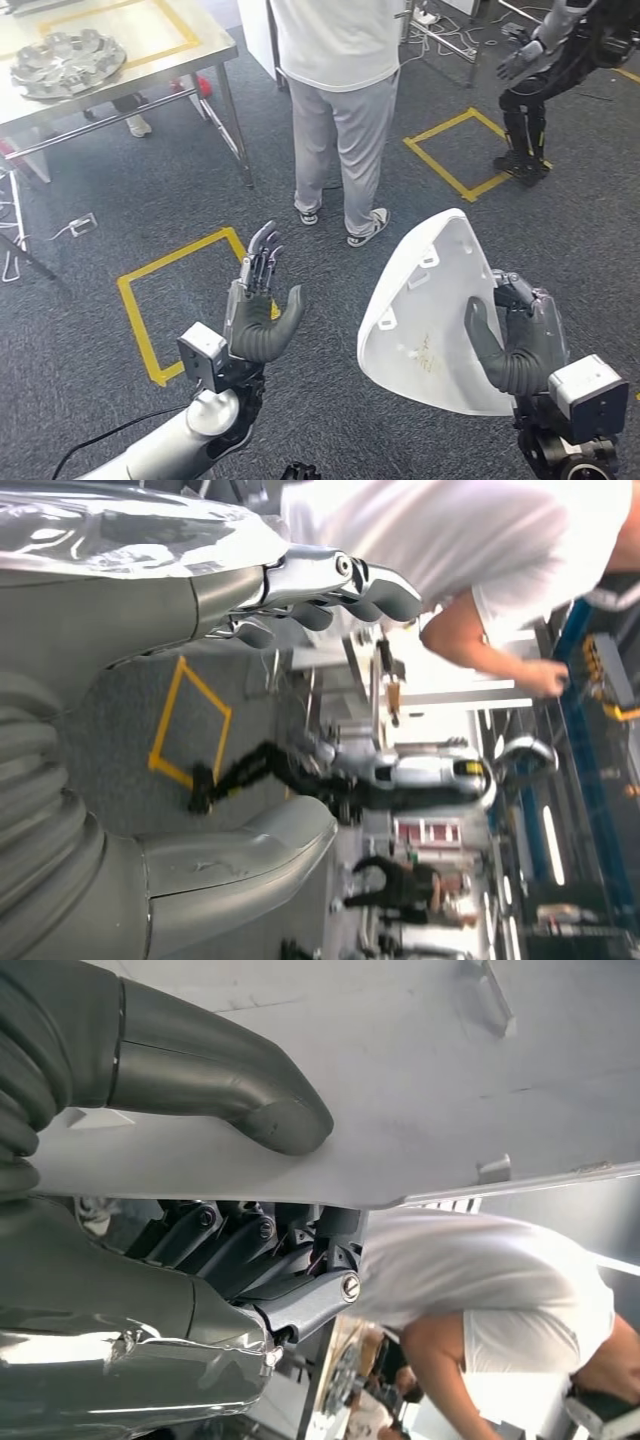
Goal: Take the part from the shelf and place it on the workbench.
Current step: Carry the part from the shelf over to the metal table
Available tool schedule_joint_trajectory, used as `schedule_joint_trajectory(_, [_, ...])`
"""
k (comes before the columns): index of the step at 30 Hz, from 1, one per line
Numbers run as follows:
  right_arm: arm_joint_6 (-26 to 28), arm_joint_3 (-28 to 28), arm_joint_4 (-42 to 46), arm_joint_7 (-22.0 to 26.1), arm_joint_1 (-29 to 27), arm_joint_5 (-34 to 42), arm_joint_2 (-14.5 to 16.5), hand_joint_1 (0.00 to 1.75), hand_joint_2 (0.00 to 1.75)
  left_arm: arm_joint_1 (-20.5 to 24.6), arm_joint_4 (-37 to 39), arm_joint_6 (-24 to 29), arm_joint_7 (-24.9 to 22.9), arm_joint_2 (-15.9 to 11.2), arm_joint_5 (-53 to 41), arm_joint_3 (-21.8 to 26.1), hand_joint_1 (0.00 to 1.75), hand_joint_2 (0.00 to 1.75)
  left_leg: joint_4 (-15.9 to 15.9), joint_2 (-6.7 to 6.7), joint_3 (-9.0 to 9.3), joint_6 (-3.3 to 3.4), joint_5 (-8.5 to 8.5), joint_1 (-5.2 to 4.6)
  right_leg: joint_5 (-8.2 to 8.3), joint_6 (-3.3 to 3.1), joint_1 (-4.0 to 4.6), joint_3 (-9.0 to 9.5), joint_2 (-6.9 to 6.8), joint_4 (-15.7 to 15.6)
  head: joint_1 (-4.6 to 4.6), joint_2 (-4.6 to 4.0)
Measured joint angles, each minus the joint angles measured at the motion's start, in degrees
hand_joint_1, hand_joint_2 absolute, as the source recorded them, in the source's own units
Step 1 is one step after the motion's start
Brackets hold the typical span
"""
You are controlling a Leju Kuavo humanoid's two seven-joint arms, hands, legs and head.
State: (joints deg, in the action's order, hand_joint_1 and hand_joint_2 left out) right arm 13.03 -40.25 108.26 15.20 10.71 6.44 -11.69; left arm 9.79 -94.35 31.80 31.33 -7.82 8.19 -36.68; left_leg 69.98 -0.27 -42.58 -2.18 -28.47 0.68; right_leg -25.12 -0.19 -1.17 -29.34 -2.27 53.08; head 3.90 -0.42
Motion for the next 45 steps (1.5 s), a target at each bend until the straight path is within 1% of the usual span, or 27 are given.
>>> schedule_joint_trajectory(2, [0.03, 0.04, -0.05, 0.01, 0.01, 0.02, 0.0, 1.75, 1.75, 0.02, 0.01, 0.0, 0.07, -0.02, 0.05, 0.0, 0.0, 1.75, -7.42, 1.31, 3.94, 0.15, 3.7, -0.02, -0.33, 0.25, 0.07, 0.18, -1.48, 0.16, 0.15, 0.0])
schedule_joint_trajectory(4, [0.06, 0.1, -0.05, 0.03, 0.04, 0.03, 0.01, 1.75, 1.75, 0.14, 0.01, 0.0, 0.1, 0.0, 0.05, 0.0, 0.0, 1.75, -14.45, 3.41, 7.7, 0.8, 6.0, -0.4, -0.79, 0.77, 0.45, 0.34, -2.61, 0.37, 0.19, 0.0])
schedule_joint_trajectory(5, [0.08, 0.13, -0.05, 0.05, 0.05, 0.04, 0.01, 1.75, 1.75, 0.2, 0.01, 0.0, 0.13, 0.01, 0.05, 0.0, 0.0, 1.75, -15.9, 3.95, 8.44, 1.22, 6.2, -0.59, -1.0, 1.05, 0.68, 0.46, -3.09, 0.43, 0.09, 0.0])
schedule_joint_trajectory(7, [0.1, 0.19, -0.08, 0.08, 0.09, 0.05, 0.01, 1.75, 1.75, 0.24, 0.01, 0.0, 0.2, 0.02, 0.07, 0.0, 0.0, 1.75, -16.09, 2.8, 8.43, 2.03, 6.1, -0.72, -1.32, 1.58, 0.74, 0.83, -4.02, 0.39, -0.16, 0.0])
schedule_joint_trajectory(8, [0.11, 0.23, -0.11, 0.08, 0.11, 0.05, 0.01, 1.75, 1.75, 0.24, 0.0, 0.0, 0.23, 0.02, 0.08, 0.0, 0.0, 1.75, -16.17, 2.19, 8.51, 2.33, 6.1, -0.63, -1.72, 1.92, 0.6, 0.85, -3.7, 0.64, -0.23, 0.0])
schedule_joint_trajectory(10, [0.19, 0.36, -0.19, 0.07, 0.15, 0.05, 0.01, 1.75, 1.75, 0.29, -0.01, 0.01, 0.3, 0.05, 0.09, 0.0, 0.0, 1.75, -16.36, 1.0, 8.7, 2.97, 6.23, -0.38, -4.03, 2.44, 0.25, -0.54, -1.32, 3.96, -0.51, 0.0])
schedule_joint_trajectory(11, [0.26, 0.42, -0.24, 0.05, 0.12, 0.07, -0.01, 1.75, 1.75, 0.3, -0.01, 0.02, 0.32, 0.08, 0.09, 0.0, 0.0, 1.75, -16.38, 0.42, 8.74, 3.18, 6.25, -0.3, -5.93, 2.58, 0.15, -2.25, 0.3, 7.57, -0.71, 0.0])
schedule_joint_trajectory(13, [0.41, 0.48, -0.39, -0.02, -0.01, 0.16, -0.02, 1.75, 1.75, 0.23, -0.01, 0.02, 0.31, 0.08, 0.08, 0.0, 0.0, 1.75, -16.36, -0.92, 8.75, 3.45, 6.22, -0.39, -9.31, 2.65, 0.15, -6.39, 1.76, 16.1, -0.96, 0.0])
schedule_joint_trajectory(14, [0.49, 0.5, -0.53, -0.08, -0.07, 0.25, -0.03, 1.75, 1.75, 0.16, -0.01, 0.02, 0.3, 0.07, 0.05, 0.0, 0.0, 1.75, -16.34, -1.74, 8.78, 3.49, 6.2, -0.45, -9.67, 2.61, 0.17, -7.74, 1.96, 18.56, -0.98, 0.0])
schedule_joint_trajectory(15, [0.54, 0.53, -0.66, -0.14, -0.1, 0.34, -0.04, 1.75, 1.75, 0.09, -0.02, 0.02, 0.25, 0.05, 0.02, 0.0, 0.0, 1.75, -16.32, -2.58, 8.85, 3.51, 6.19, -0.5, -8.86, 2.48, 0.17, -8.08, 2.06, 18.77, -1.01, 0.0])
schedule_joint_trajectory(17, [0.63, 0.63, -0.88, -0.23, -0.07, 0.49, -0.05, 1.75, 1.75, 0.01, -0.04, 0.02, 0.12, 0.04, -0.1, 0.0, 0.0, 1.75, -16.27, -4.34, 9.1, 3.46, 6.15, -0.54, -4.43, 1.93, 0.19, -5.76, 3.05, 12.63, -1.06, 0.0])
schedule_joint_trajectory(19, [0.72, 0.77, -1.04, -0.32, -0.02, 0.58, -0.13, 1.75, 1.75, -0.02, -0.12, 0.04, -0.05, 0.03, -0.32, -0.01, 0.0, 1.75, -16.15, -5.9, 9.09, 3.21, 6.12, -0.6, -1.0, 1.29, 0.11, -2.63, 6.02, 5.0, -1.09, 0.0])
schedule_joint_trajectory(21, [0.86, 0.94, -1.27, -0.51, 0.03, 0.71, -0.22, 1.75, 1.75, -0.16, -0.36, 0.12, -0.3, -0.03, -0.53, -0.02, 0.0, 1.75, -16.06, -7.24, 8.58, 2.63, 6.33, -0.42, -0.65, 1.04, 0.15, -1.07, 7.5, 1.84, -1.18, 0.0])
schedule_joint_trajectory(23, [1.07, 1.06, -1.5, -0.68, 0.18, 0.91, -0.24, 1.75, 1.75, -0.53, -0.81, 0.4, -0.58, -0.23, -0.64, -0.02, 0.0, 1.75, -16.03, -8.1, 8.15, 1.92, 6.55, -0.27, -0.68, 0.9, 0.09, -0.36, 6.09, 1.08, -1.22, 0.0])
schedule_joint_trajectory(25, [1.28, 1.2, -1.73, -0.77, 0.32, 1.14, -0.29, 1.75, 1.75, -0.8, -1.41, 0.94, -0.78, -0.51, -0.81, -0.03, 0.0, 1.75, -13.59, -5.63, 6.87, 1.31, 5.03, -0.62, -0.39, 0.48, -0.22, 0.11, 4.43, 0.5, -0.83, 0.0])
schedule_joint_trajectory(27, [1.42, 1.44, -2.02, -0.84, 0.35, 1.33, -0.38, 1.75, 1.75, -0.9, -1.92, 1.38, -0.87, -0.69, -0.95, -0.06, 0.0, 1.75, -6.44, -1.91, 3.18, 0.76, 1.56, -0.61, -0.35, 0.09, -0.22, 0.31, 2.68, 0.25, -0.36, 0.0])
schedule_joint_trajectory(29, [1.48, 1.59, -2.42, -0.89, 0.35, 1.46, -0.42, 1.75, 1.75, -1.11, -2.23, 1.71, -0.94, -0.84, -0.97, -0.1, 0.0, 1.75, 0.34, -0.55, -0.56, 0.31, -0.56, -0.16, -0.49, -0.05, -0.13, 0.32, 0.93, 0.25, -0.21, 0.0])
schedule_joint_trajectory(30, [1.48, 1.61, -2.65, -0.91, 0.38, 1.51, -0.42, 1.75, 1.75, -1.24, -2.36, 1.86, -0.99, -0.95, -0.98, -0.13, 0.0, 1.75, 1.05, -0.27, -1.07, 0.15, -0.16, 0.03, -0.59, -0.02, -0.14, 0.36, 0.09, 0.26, -0.14, 0.0])
schedule_joint_trajectory(31, [1.48, 1.64, -2.92, -0.93, 0.44, 1.57, -0.42, 1.75, 1.75, -1.34, -2.51, 2.05, -1.05, -1.08, -0.99, -0.16, 0.0, 1.75, -0.63, 0.03, -0.3, 0.07, 1.21, 0.16, -0.72, 0.08, -0.17, 0.44, -0.7, 0.26, -0.06, 0.0])
schedule_joint_trajectory(32, [1.48, 1.69, -3.21, -0.95, 0.55, 1.63, -0.42, 1.75, 1.75, -1.4, -2.7, 2.23, -1.1, -1.2, -1.03, -0.2, 0.0, 1.75, -4.24, 0.61, 1.57, 0.08, 3.16, 0.25, -0.87, 0.26, -0.21, 0.6, -1.45, 0.27, 0.03, 0.0])
schedule_joint_trajectory(34, [1.49, 1.86, -3.72, -0.96, 0.85, 1.7, -0.42, 1.75, 1.75, -1.4, -3.16, 2.71, -1.15, -1.35, -1.36, -0.26, 0.0, 1.75, -12.37, 3.22, 5.98, 0.44, 6.18, 0.02, -1.35, 0.84, 0.06, 0.92, -2.74, 0.4, 0.32, 0.0])
schedule_joint_trajectory(36, [1.57, 2.05, -4.17, -0.91, 1.1, 1.74, -0.42, 1.75, 1.75, -1.38, -3.56, 3.26, -1.15, -1.42, -2.04, -0.32, 0.0, 1.75, -15.76, 4.4, 7.78, 1.1, 6.82, -0.36, -1.83, 1.43, 0.51, 1.23, -3.87, 0.54, 0.2, 0.0])
schedule_joint_trajectory(38, [1.77, 2.21, -4.57, -0.82, 1.18, 1.74, -0.42, 1.75, 1.75, -1.53, -3.82, 3.87, -1.16, -1.54, -2.54, -0.38, 0.0, 1.75, -15.86, 2.86, 7.72, 1.8, 6.73, -0.36, -2.34, 2.03, 0.5, 1.56, -4.73, 0.59, -0.17, 0.0])
schedule_joint_trajectory(40, [2.06, 2.47, -4.84, -0.73, 1.14, 1.75, -0.48, 1.75, 1.75, -1.77, -4.2, 4.59, -1.14, -1.72, -2.73, -0.39, 0.0, 1.75, -16.01, 1.49, 7.88, 2.41, 6.73, -0.12, -4.15, 2.58, 0.14, 0.94, -2.47, 2.59, -0.41, 0.0])
schedule_joint_trajectory(42, [2.36, 2.69, -5.07, -0.66, 0.99, 1.78, -0.57, 1.75, 1.75, -1.98, -4.49, 5.17, -1.06, -1.85, -2.89, -0.38, 0.0, 1.75, -16.08, 0.24, 7.99, 2.88, 6.73, -0.03, -7.73, 2.74, 0.02, -2.03, 0.94, 9.3, -0.77, 0.0])
schedule_joint_trajectory(44, [2.55, 2.85, -5.41, -0.67, 0.63, 1.85, -0.78, 1.75, 1.75, -2.37, -4.56, 5.63, -0.99, -1.98, -2.96, -0.38, 0.0, 1.75, -16.05, -1.29, 8.01, 3.13, 6.71, -0.16, -10.34, 2.71, 0.09, -5.83, 1.96, 16.94, -0.93, 0.0])
schedule_joint_trajectory(45, [2.62, 2.95, -5.6, -0.68, 0.45, 1.9, -0.89, 1.75, 1.75, -2.63, -4.61, 5.88, -0.96, -2.08, -2.96, -0.39, 0.0, 1.75, -16.01, -2.16, 8.05, 3.15, 6.69, -0.22, -10.13, 2.65, 0.1, -6.81, 2.08, 18.42, -0.97, 0.0])
